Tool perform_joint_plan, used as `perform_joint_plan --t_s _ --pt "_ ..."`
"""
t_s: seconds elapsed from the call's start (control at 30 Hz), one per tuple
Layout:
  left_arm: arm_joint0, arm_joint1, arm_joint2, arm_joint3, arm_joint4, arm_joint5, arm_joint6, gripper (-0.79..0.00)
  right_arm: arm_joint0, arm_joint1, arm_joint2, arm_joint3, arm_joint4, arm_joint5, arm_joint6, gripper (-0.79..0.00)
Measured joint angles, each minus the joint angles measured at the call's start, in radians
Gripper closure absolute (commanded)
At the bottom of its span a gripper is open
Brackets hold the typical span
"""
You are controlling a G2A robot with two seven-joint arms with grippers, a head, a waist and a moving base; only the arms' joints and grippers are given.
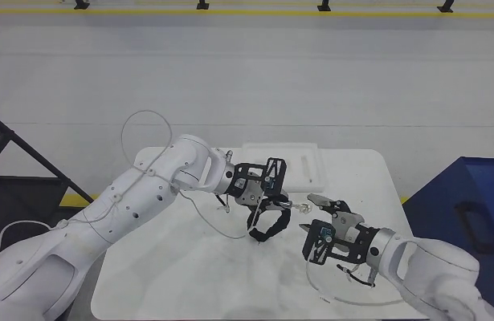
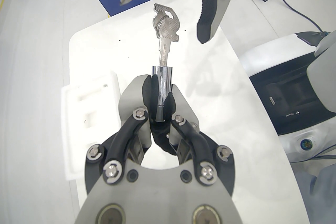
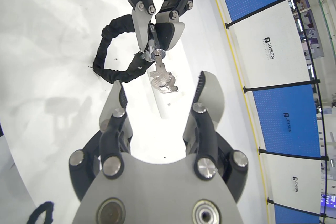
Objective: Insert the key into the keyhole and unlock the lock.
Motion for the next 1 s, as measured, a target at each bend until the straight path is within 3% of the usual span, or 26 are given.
perform_joint_plan --t_s 0.27,0.37,0.43,0.5,0.77,1.0 --pt "-0.013 -0.009 0.014 0.013 -0.018 0.0 -0.006 0.0 0.01 -0.004 -0.06 0.0 -0.151 0.028 -0.036 -0.252" --pt "-0.016 -0.011 0.018 0.019 -0.023 0.0 -0.006 0.0 0.012 -0.006 -0.077 0.0 -0.179 0.04 -0.037 -0.169" --pt "-0.018 -0.013 0.021 0.023 -0.025 0.0 -0.004 0.0 0.013 -0.008 -0.083 0.0 -0.192 0.051 -0.041 -0.055" --pt "-0.02 -0.014 0.025 0.025 -0.025 0.0 -0.003 0.0 0.012 -0.009 -0.088 0.0 -0.204 0.061 -0.046 0.0" --pt "-0.027 -0.015 0.033 0.034 -0.027 0.0 0.005 0.0 -0.002 -0.014 -0.077 0.0 -0.173 0.077 -0.06 0.0" --pt "-0.033 -0.018 0.046 0.035 -0.023 0.0 0.009 0.0 -0.024 -0.021 -0.05 0.0 -0.043 0.128 -0.014 0.0"
